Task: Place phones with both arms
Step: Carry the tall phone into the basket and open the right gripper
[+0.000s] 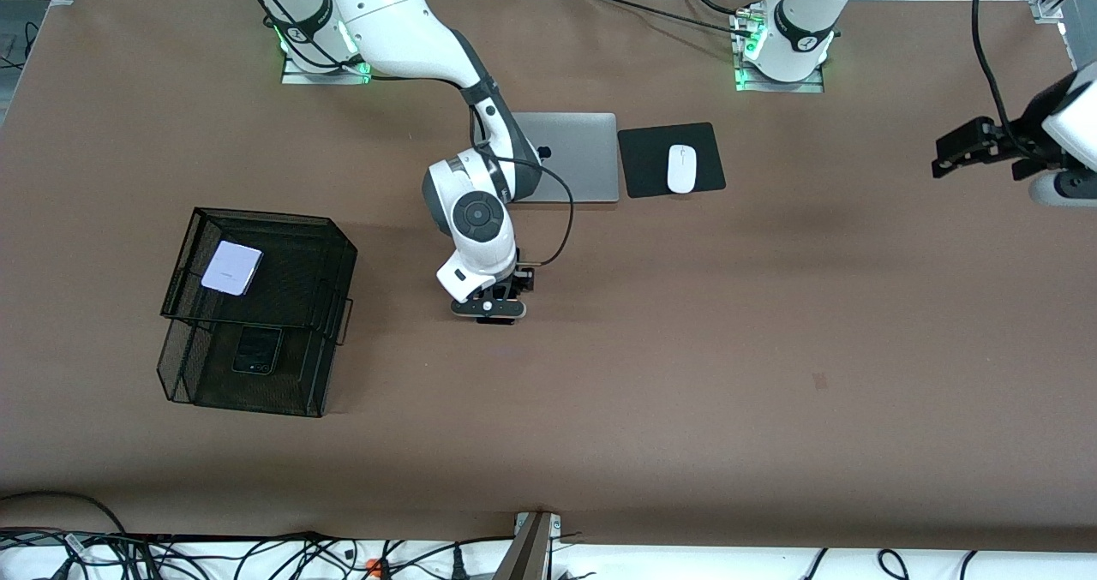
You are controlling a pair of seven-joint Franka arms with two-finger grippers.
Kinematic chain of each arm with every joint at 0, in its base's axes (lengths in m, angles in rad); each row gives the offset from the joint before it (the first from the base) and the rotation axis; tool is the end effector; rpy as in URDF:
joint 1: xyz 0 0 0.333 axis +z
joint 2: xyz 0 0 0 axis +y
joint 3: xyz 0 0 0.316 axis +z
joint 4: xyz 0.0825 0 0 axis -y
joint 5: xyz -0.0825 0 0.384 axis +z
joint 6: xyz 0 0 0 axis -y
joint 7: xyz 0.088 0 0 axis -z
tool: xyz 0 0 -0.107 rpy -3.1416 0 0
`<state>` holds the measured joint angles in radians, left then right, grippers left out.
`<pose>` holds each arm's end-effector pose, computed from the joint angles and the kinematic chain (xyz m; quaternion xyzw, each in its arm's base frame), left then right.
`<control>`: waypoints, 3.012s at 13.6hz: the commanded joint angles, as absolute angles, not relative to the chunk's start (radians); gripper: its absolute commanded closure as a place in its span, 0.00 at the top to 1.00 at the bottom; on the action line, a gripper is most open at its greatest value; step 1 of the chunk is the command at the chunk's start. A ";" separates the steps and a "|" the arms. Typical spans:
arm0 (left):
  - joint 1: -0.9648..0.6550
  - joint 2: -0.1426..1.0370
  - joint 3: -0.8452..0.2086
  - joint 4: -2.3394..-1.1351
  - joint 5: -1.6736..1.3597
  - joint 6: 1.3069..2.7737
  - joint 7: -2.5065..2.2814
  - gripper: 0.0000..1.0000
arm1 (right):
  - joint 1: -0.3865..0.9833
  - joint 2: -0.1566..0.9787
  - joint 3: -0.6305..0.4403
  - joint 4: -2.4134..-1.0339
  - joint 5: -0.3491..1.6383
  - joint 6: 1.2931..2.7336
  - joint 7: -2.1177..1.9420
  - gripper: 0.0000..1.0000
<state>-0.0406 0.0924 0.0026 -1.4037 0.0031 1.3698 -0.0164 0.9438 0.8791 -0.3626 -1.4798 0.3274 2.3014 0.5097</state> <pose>0.5615 -0.0210 0.6337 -0.9979 0.0106 0.0630 0.0034 0.5676 0.4341 0.1738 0.9998 -0.0127 0.0125 0.0122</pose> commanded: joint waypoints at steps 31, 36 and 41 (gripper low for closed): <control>-0.038 0.035 0.008 -1.460 -0.020 1.353 -0.008 1.00 | 0.899 0.331 -0.808 -2.066 0.295 2.353 -0.008 0.21; -0.038 0.035 0.011 -1.460 -0.020 1.353 -0.006 1.00 | 0.899 0.339 -0.810 -2.048 0.299 2.353 0.008 0.99; -0.038 0.035 0.014 -1.460 -0.018 1.351 -0.006 1.00 | 0.894 0.331 -0.834 -1.861 0.299 2.107 -0.002 0.98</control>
